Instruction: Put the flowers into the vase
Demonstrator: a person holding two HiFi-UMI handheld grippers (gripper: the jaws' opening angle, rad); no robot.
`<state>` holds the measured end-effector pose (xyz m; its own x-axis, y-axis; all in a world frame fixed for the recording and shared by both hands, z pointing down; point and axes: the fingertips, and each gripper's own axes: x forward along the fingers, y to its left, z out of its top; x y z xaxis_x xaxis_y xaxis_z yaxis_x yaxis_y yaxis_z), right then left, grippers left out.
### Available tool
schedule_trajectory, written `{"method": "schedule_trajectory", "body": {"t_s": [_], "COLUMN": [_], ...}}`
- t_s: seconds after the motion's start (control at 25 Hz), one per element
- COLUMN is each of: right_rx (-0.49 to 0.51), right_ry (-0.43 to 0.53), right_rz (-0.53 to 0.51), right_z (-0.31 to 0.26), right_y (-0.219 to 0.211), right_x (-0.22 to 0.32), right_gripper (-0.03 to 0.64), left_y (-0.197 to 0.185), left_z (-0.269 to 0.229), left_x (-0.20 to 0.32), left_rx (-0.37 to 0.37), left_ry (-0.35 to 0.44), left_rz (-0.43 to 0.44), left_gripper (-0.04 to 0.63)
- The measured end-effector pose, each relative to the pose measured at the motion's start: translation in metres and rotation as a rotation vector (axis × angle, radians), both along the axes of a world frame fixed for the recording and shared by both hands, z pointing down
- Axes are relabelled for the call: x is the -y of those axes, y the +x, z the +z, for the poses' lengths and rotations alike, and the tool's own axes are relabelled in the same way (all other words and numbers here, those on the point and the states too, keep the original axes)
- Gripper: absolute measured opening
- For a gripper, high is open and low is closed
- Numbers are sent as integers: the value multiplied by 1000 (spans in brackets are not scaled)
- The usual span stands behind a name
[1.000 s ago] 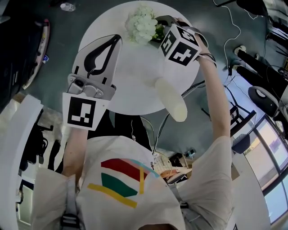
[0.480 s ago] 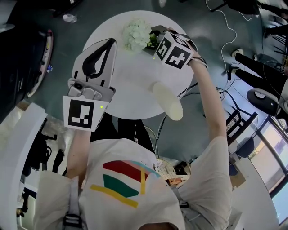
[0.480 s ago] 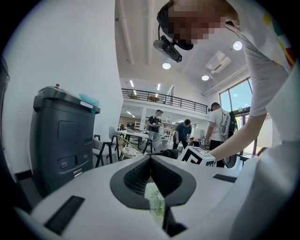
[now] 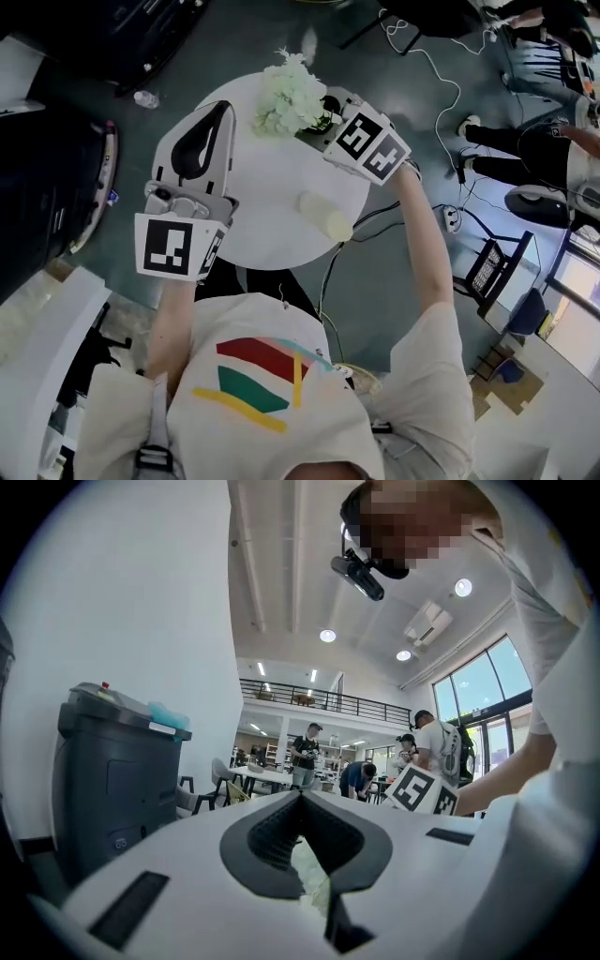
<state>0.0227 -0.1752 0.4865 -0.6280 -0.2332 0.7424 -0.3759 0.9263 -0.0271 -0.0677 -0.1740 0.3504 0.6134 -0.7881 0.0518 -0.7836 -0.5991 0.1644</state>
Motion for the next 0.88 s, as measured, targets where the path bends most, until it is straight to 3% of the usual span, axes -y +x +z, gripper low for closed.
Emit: {"method": "schedule_trajectory", "body": {"t_s": [0.16,0.36,0.6,0.88], "right_rx": [123,229,451,748], "right_ry": [111,297,452,628], "right_rz": [95,243,394,523], "right_z": [-76,-158,-252,-339], "right_y": [3,6,31,62], "right_x": [-16,-29,-71,-124], "right_gripper": [210,210,210,209], "left_y": [-2,8,30,61], "left_z": [-37,-84,-142,-164], "left_x": [-16,-23,-40,-65], "left_rx": [-9,-22,-55,-70], "left_ry": [28,145,246,294], "left_rz": [-29,66,125,204], "left_gripper": [6,6,6,6]}}
